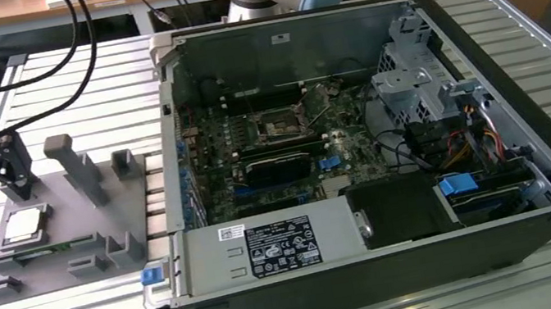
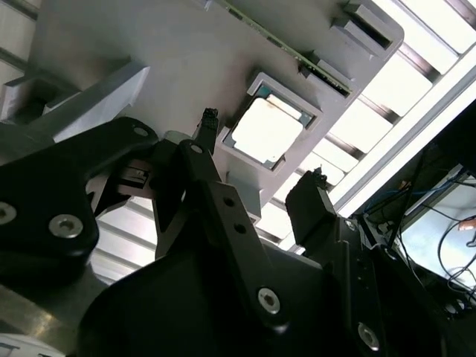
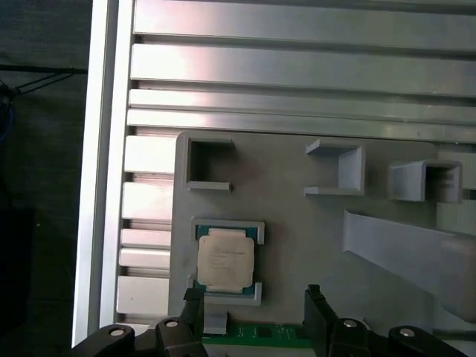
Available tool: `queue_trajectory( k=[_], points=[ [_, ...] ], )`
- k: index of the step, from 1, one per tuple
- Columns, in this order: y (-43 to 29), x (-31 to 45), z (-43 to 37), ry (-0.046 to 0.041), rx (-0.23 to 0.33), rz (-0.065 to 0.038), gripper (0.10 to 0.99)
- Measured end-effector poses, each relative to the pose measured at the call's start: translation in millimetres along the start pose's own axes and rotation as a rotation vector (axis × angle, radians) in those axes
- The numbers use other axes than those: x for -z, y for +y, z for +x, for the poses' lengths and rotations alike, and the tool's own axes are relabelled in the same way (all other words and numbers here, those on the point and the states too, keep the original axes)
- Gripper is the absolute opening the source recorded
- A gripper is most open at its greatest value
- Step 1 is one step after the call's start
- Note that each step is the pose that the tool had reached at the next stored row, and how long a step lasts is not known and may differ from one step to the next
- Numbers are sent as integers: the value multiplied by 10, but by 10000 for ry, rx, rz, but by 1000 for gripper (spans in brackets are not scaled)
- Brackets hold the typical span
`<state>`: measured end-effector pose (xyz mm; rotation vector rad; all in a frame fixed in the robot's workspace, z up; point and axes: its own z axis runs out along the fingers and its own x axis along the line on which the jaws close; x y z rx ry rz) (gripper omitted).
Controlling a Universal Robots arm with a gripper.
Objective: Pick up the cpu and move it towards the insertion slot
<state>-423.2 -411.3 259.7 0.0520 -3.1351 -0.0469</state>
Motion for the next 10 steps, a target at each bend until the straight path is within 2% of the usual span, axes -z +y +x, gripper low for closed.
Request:
queue_trajectory(
  k=[10],
  points=[
    [-2,-33,2,-2,0,0,647]
  ],
)
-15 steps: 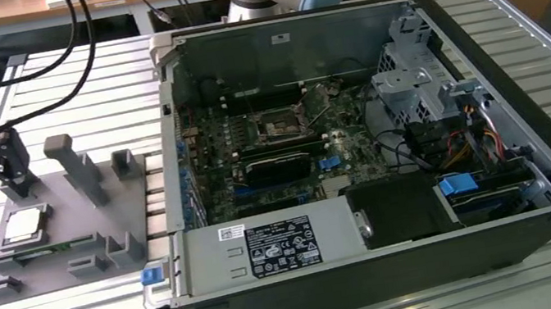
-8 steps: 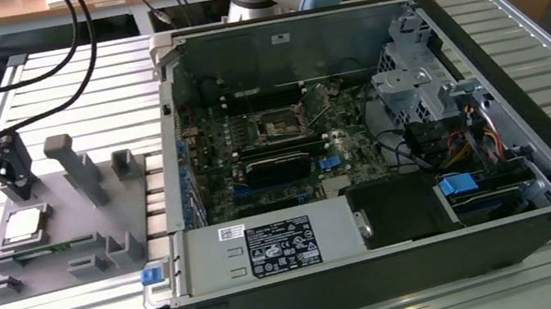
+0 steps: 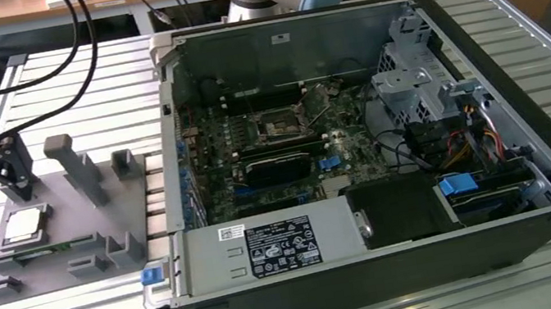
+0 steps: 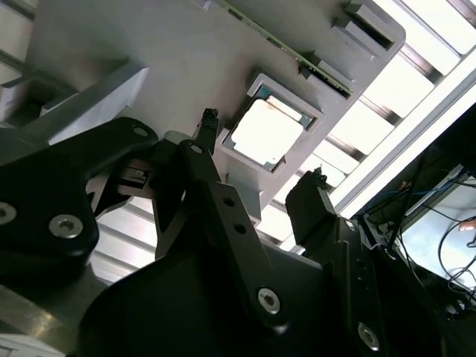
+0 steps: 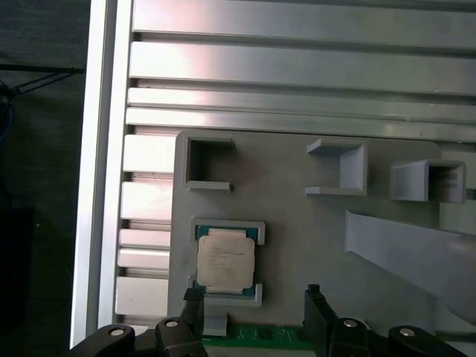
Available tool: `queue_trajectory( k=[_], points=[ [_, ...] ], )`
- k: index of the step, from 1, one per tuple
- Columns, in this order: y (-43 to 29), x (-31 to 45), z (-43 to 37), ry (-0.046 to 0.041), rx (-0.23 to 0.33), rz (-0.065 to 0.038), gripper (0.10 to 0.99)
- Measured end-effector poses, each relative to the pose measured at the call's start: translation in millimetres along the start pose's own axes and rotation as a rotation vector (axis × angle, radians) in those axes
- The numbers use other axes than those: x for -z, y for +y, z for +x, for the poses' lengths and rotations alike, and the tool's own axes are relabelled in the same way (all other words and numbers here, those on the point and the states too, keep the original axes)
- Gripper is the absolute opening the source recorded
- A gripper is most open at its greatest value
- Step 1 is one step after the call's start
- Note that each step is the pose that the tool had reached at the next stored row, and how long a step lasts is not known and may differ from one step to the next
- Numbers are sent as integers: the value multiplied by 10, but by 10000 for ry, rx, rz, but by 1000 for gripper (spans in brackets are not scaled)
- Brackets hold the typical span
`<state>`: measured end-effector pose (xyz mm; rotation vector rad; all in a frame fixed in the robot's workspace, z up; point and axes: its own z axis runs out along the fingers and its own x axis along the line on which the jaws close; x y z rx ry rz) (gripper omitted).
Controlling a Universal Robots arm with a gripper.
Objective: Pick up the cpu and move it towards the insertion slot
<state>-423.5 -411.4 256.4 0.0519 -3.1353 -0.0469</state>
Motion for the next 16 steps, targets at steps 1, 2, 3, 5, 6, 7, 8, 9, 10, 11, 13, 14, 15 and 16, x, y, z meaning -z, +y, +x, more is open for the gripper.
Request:
queue_trajectory(
  k=[1,2,3,5,6,7,8,9,10,11,13,14,15,16],
  points=[
    [0,-4,2,1,0,1,647],
    [0,-7,4,2,0,1,647],
    [0,-11,5,2,0,1,647],
    [0,-19,5,0,0,0,647],
    [0,-24,6,0,0,0,647],
    [0,-28,6,1,0,1,647],
    [-1,-31,6,1,0,1,647],
    [-1,-35,6,2,0,1,647],
    [-1,-41,7,0,0,0,647],
    [-1,-45,7,0,0,0,647],
    [-2,-54,8,2,0,1,647],
    [-2,-57,10,2,0,1,647],
    [-2,-63,13,1,-1,0,647],
    [-3,-69,16,1,-1,1,647]
  ],
)
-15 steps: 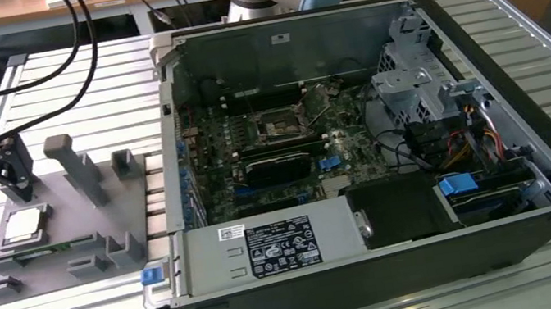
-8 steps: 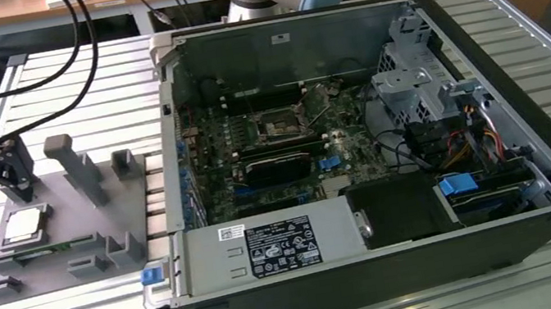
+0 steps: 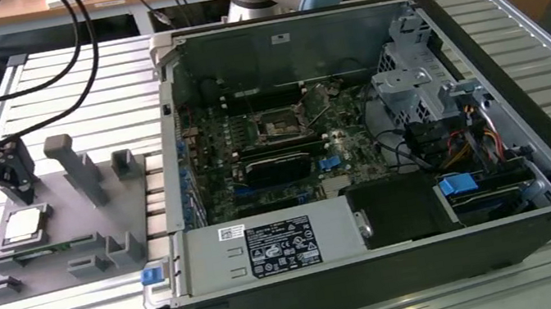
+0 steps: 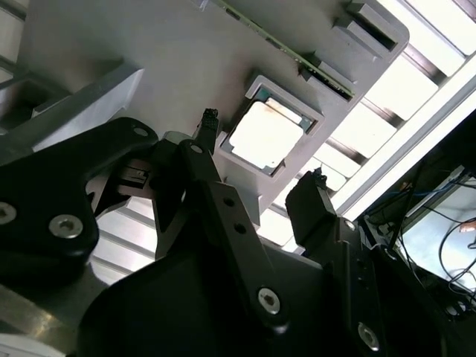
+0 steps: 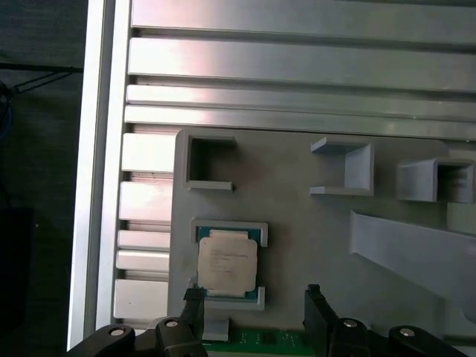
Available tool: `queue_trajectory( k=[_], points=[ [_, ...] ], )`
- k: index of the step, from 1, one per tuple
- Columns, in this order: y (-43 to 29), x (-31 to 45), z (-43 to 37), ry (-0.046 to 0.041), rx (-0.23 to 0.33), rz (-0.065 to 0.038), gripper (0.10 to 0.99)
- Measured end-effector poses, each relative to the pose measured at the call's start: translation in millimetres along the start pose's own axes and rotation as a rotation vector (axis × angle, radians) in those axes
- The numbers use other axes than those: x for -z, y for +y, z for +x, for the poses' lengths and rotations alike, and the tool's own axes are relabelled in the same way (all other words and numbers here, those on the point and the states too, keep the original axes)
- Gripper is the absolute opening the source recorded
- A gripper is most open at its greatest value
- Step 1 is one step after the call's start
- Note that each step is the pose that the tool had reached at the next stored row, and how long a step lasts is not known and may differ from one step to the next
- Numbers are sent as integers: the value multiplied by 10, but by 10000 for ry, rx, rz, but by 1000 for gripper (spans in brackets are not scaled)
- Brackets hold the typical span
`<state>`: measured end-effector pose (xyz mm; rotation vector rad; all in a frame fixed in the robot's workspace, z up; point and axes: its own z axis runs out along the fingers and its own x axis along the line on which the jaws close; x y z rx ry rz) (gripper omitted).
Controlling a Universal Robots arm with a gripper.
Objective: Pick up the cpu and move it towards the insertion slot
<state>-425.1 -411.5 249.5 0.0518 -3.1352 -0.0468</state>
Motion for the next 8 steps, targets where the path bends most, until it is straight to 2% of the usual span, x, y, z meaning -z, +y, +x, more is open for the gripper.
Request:
queue_trajectory(
  k=[8],
  points=[
    [-3,-62,26,-2,1,-1,647]
  ],
)
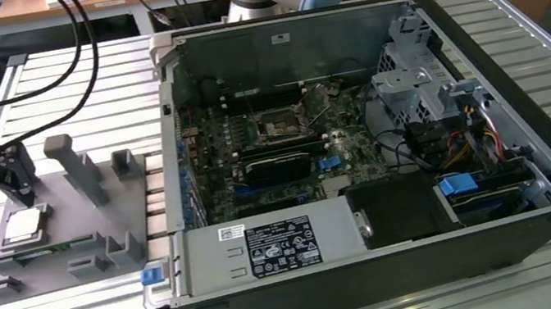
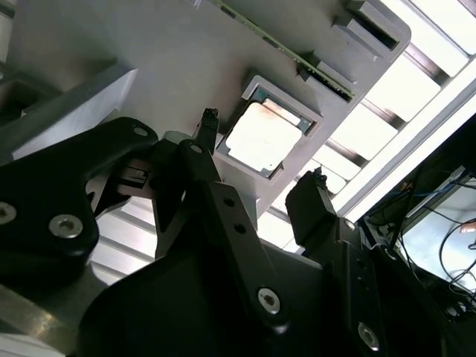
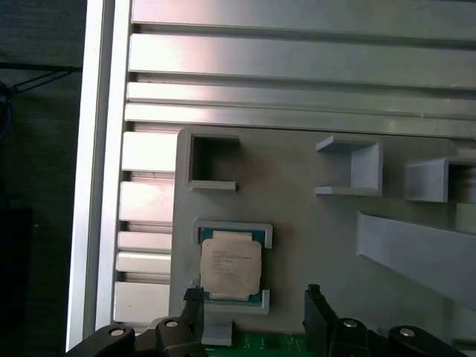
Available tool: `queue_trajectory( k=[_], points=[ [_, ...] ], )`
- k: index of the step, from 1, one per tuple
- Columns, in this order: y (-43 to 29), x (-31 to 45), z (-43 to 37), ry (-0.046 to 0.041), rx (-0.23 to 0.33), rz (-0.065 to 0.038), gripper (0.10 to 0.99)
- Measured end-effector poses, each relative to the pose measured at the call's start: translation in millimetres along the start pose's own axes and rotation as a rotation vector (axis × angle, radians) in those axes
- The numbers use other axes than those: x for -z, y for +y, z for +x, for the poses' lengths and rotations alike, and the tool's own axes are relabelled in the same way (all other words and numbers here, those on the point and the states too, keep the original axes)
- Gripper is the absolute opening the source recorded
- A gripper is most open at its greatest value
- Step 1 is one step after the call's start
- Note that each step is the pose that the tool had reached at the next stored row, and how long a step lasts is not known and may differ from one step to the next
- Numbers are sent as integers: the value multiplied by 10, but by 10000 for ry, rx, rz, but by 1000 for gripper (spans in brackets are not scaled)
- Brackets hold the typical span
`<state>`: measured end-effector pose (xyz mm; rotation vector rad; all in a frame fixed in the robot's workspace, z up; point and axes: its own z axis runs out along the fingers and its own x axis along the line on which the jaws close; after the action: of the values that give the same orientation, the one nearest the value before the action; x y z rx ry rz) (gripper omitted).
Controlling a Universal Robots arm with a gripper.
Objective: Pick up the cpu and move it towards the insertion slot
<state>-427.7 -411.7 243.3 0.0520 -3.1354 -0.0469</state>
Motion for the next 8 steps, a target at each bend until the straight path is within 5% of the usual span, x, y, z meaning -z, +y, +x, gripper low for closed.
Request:
queue_trajectory(
  k=[8],
  points=[
    [-1,-71,33,1,-13,3,647]
  ],
)
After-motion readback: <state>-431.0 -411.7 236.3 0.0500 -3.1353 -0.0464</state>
